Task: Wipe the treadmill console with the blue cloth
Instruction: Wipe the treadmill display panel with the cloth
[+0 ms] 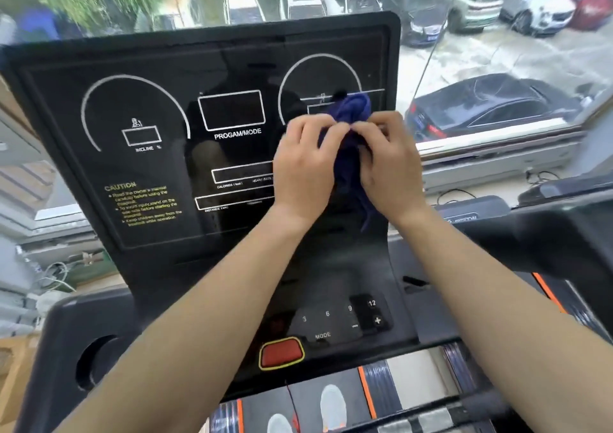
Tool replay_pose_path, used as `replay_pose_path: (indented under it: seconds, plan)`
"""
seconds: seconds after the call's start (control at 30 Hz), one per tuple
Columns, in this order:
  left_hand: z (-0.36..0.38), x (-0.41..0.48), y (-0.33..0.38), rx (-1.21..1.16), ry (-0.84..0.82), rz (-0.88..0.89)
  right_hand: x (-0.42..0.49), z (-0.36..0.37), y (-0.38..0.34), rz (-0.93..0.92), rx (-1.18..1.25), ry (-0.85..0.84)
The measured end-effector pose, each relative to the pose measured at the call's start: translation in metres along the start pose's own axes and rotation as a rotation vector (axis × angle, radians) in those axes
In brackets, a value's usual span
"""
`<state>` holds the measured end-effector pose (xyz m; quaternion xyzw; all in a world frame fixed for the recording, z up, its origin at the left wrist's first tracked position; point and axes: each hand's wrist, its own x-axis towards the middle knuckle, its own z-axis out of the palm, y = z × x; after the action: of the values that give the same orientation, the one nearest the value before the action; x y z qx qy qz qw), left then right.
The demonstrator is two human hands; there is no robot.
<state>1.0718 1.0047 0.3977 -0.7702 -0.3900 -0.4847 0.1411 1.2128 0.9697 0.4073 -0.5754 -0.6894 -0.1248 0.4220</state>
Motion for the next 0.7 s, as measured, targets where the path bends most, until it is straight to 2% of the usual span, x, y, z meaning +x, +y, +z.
replay_pose_path:
  seconds: [0.1, 0.23, 0.33, 0.47, 0.53, 0.7]
  plan:
    - [0.015, 0.058, -0.013, 0.084, 0.095, 0.026, 0.058, 0.007, 0.002, 0.008, -0.036, 0.123]
    - [0.032, 0.056, -0.009, 0.064, 0.041, 0.098, 0.05, 0.018, 0.022, 0.047, -0.164, 0.16]
    - [0.037, 0.0, 0.004, -0.067, -0.135, 0.112, -0.023, 0.026, 0.04, 0.088, -0.197, 0.082]
    - [0.025, -0.087, 0.002, -0.062, -0.337, 0.286, -0.115, 0.039, 0.039, 0.069, -0.195, -0.17]
    - [0.014, -0.102, -0.011, -0.045, -0.357, 0.301, -0.118, 0.045, 0.026, 0.034, -0.159, -0.229]
    - [-0.033, -0.099, -0.064, 0.032, -0.296, 0.223, -0.087, 0.074, -0.025, -0.136, -0.113, -0.166]
